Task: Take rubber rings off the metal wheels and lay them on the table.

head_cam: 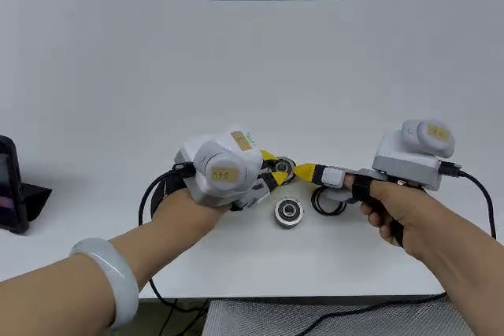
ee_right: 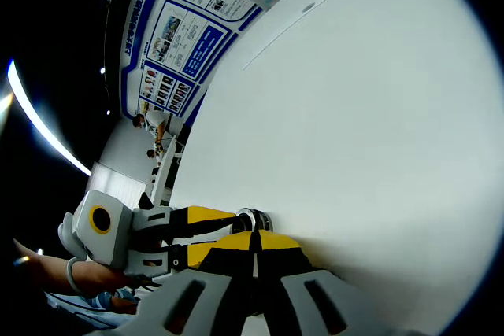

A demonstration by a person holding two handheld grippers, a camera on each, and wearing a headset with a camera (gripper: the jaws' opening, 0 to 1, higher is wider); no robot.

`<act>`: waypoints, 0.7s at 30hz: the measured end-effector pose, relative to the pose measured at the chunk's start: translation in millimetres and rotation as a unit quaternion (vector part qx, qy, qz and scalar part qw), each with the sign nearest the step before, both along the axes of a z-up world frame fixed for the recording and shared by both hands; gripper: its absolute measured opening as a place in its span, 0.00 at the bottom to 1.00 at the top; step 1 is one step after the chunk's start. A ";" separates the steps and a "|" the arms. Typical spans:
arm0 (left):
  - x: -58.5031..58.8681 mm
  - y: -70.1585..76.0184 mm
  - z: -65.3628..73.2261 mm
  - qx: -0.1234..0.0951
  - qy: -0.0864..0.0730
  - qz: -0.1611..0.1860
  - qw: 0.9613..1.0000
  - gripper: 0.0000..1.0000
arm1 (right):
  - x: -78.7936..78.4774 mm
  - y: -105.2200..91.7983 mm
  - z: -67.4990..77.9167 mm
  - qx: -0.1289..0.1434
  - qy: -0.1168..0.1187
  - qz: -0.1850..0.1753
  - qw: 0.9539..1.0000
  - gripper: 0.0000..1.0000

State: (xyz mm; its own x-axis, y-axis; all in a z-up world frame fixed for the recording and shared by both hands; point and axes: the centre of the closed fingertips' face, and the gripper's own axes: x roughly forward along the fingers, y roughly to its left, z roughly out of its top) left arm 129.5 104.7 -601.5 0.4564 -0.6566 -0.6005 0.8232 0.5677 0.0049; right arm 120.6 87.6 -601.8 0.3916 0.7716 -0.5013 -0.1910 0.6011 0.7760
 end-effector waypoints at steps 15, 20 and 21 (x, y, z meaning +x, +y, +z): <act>-0.1 -0.2 -0.1 0.001 0.001 -0.001 1.000 0.13 | -0.2 2.8 3.1 -0.007 -0.010 0.005 1.000 0.02; -0.4 -0.3 0.0 0.003 0.002 -0.001 1.000 0.13 | -0.6 4.2 4.9 -0.006 -0.012 0.008 1.000 0.02; -0.4 -0.4 0.0 0.002 0.002 -0.001 1.000 0.13 | -0.8 4.4 5.3 -0.006 -0.012 0.008 1.000 0.01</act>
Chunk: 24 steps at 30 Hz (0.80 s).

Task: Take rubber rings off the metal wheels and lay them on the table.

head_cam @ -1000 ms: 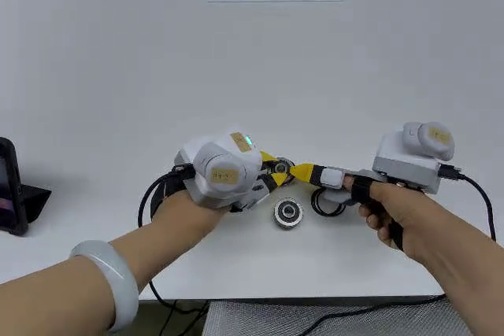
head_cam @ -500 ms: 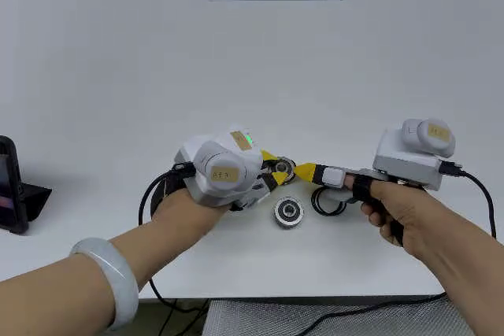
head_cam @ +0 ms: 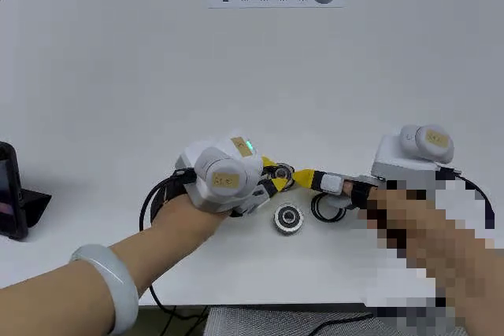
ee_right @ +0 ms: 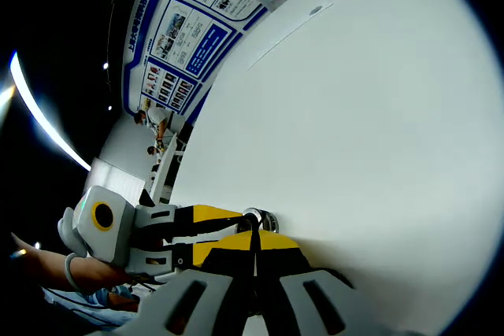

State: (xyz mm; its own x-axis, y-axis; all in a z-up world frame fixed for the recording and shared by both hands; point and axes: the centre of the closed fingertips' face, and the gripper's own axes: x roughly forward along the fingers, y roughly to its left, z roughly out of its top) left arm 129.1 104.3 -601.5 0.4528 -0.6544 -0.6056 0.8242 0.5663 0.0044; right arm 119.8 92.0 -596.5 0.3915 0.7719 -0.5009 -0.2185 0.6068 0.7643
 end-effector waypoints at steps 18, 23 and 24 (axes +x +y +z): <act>0.3 0.6 0.0 0.000 -0.001 -0.001 1.000 0.13 | 0.2 7.0 6.8 0.012 -0.006 0.007 1.000 0.01; 0.5 1.1 -0.2 -0.001 0.000 -0.001 1.000 0.13 | 0.4 8.4 7.9 0.016 -0.007 0.009 1.000 0.01; 0.5 1.1 -0.2 -0.001 0.000 -0.001 1.000 0.13 | 0.4 8.6 8.2 0.017 -0.007 0.009 1.000 0.01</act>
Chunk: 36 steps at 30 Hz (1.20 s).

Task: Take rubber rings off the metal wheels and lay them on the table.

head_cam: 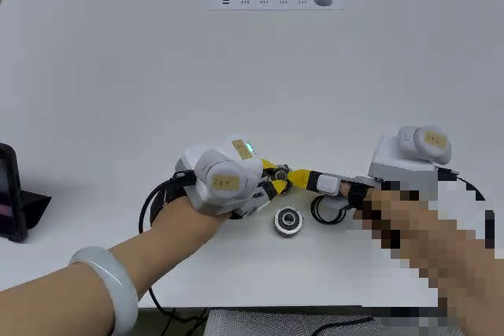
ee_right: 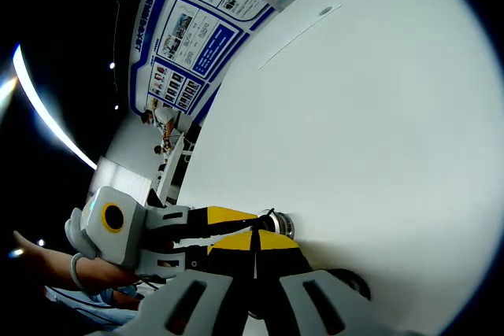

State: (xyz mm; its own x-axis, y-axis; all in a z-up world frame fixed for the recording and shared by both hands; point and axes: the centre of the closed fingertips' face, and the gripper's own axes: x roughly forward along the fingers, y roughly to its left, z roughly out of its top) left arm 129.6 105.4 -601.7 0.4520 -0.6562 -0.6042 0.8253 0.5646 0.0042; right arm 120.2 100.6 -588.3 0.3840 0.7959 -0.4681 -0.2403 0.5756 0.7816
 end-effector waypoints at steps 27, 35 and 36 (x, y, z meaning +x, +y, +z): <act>0.4 -1.2 0.9 0.001 -0.003 -0.006 1.000 0.14 | 3.8 -8.2 -2.3 -0.006 0.002 -0.022 1.000 0.02; -0.1 -2.1 7.0 -0.007 -0.014 -0.016 1.000 0.15 | 2.6 -7.8 -2.1 -0.009 0.004 -0.023 1.000 0.02; -0.1 -2.2 7.3 -0.010 -0.014 -0.016 1.000 0.15 | 2.6 -7.8 -2.5 -0.009 0.004 -0.023 1.000 0.02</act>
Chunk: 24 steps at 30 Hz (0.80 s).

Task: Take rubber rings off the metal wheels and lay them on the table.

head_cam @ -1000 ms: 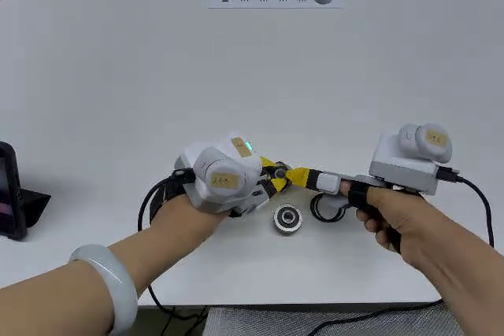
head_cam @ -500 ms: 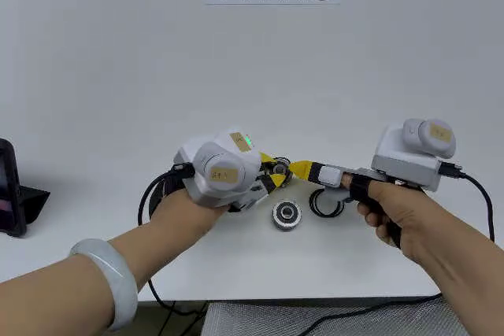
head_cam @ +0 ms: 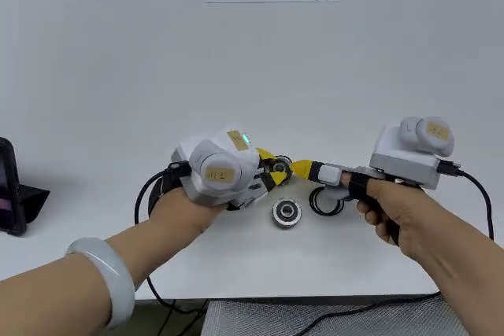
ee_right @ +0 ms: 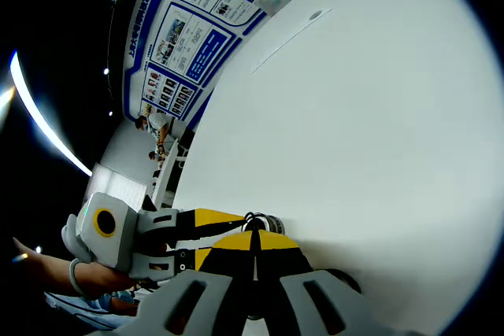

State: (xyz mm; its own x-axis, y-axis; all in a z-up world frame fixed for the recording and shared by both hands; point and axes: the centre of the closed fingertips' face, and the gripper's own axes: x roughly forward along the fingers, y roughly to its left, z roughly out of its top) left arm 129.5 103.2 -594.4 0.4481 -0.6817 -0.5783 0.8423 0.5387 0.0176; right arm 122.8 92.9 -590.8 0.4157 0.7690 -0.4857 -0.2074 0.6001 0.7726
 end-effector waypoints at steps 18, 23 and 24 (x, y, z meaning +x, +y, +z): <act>-0.1 4.7 3.1 -0.002 -0.009 0.010 1.000 0.33 | -4.1 2.0 5.9 0.004 -0.002 0.005 1.000 0.02; -0.4 6.3 2.6 -0.003 -0.007 0.014 1.000 0.39 | -5.9 3.8 9.5 0.009 -0.005 0.006 1.000 0.02; -0.4 6.7 2.5 -0.002 -0.007 0.015 1.000 0.40 | -6.3 4.0 9.8 0.009 -0.005 0.006 1.000 0.02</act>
State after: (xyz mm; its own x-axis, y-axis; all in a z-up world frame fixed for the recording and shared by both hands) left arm 129.1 109.9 -591.9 0.4771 -0.6703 -0.5684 0.8253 0.5640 0.0276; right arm 116.5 96.9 -581.0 0.4101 0.7830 -0.4678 -0.2220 0.5831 0.7815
